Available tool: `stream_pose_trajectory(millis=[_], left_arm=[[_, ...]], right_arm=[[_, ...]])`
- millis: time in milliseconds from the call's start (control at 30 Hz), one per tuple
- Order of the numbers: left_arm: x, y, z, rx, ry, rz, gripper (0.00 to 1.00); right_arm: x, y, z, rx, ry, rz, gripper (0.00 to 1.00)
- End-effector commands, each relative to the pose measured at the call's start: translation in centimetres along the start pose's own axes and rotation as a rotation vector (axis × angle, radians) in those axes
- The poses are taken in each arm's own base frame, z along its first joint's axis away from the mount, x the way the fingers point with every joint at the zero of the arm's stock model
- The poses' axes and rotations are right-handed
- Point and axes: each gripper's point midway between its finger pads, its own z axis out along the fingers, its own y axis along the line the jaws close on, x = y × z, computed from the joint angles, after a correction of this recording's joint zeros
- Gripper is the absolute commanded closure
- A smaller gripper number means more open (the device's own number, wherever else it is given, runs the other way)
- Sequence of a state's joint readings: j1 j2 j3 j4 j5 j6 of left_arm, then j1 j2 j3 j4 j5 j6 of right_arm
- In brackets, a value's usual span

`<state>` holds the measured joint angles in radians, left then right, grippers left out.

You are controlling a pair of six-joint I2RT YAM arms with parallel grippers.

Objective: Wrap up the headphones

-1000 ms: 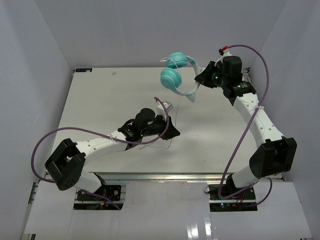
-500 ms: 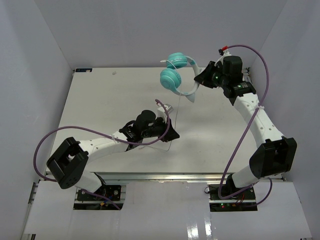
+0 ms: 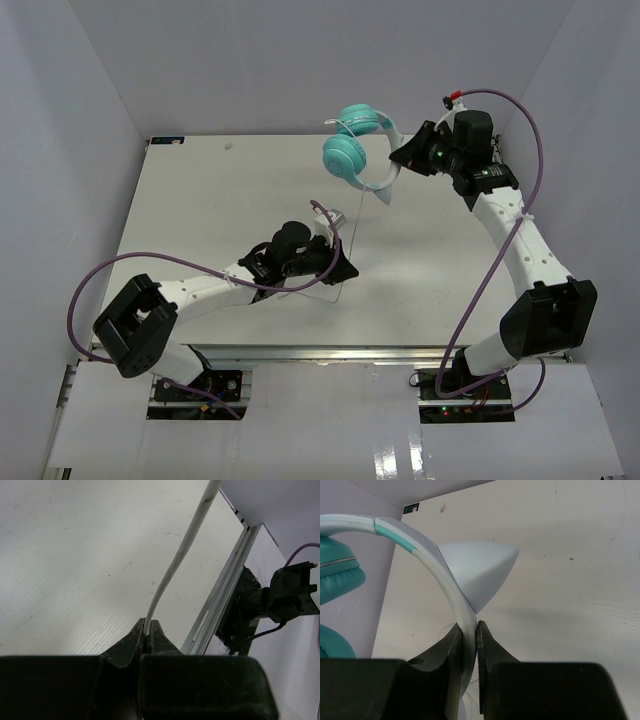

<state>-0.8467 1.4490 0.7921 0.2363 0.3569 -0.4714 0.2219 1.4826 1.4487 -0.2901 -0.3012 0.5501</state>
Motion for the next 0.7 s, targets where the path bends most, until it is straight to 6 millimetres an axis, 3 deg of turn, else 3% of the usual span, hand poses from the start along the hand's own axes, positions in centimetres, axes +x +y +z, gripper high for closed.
stream_pose_trajectory(millis=[0,667], left_arm=[[0.8,-0.5,-0.2,0.02,0.022,0.011,1.0],[-0.6,2.4,-0.8,-0.111,-0.007,0.132,0.97]], right_arm=[[-4.8,4.3,-2.8,-0.138,-0.14,0.0,0.92],[-3.4,7.0,-6.2,-0.364,-0.071,-0.081,0.92]])
